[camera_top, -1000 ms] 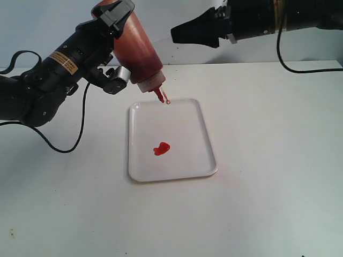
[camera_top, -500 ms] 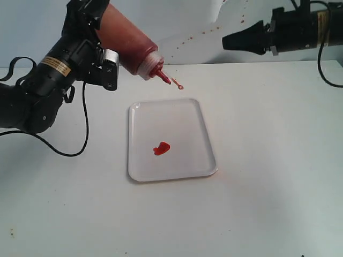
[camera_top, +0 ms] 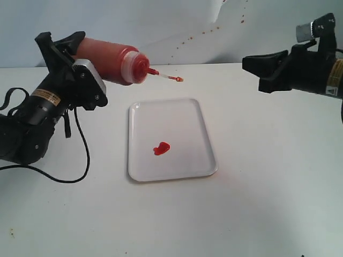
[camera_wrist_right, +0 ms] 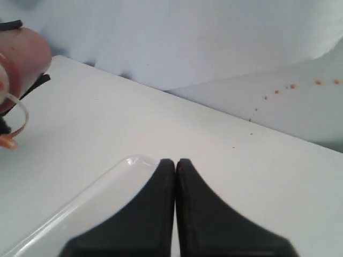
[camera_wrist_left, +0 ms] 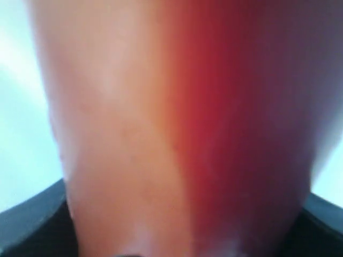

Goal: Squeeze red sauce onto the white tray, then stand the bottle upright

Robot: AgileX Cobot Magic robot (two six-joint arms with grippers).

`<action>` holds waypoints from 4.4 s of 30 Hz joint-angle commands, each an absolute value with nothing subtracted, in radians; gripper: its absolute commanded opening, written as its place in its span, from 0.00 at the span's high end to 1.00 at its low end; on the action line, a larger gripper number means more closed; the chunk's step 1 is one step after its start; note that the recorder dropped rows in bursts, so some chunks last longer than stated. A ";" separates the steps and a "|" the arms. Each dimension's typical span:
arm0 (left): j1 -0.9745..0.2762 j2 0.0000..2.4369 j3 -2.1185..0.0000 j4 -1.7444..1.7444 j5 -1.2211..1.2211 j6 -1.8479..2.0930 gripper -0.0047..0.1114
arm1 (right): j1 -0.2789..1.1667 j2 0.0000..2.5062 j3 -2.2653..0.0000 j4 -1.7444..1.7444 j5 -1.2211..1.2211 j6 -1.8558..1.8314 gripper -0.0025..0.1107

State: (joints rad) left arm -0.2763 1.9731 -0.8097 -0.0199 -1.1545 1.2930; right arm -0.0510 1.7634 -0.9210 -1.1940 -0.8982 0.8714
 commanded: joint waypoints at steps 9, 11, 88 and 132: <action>-0.278 1.946 -0.642 -0.040 -1.221 0.865 0.96 | -0.058 1.375 -0.504 -0.863 -0.912 0.570 0.98; -0.278 1.927 -0.610 -0.031 -1.221 0.789 0.96 | -0.058 1.381 -0.450 -0.780 -0.911 0.454 0.98; -0.278 1.772 -0.402 0.196 -1.221 -0.086 0.96 | 0.132 1.764 -0.653 -0.744 -1.221 0.304 0.98; -0.278 1.666 -0.156 0.204 -1.123 -0.124 0.96 | 0.451 1.764 -0.770 -0.580 -1.016 0.316 0.22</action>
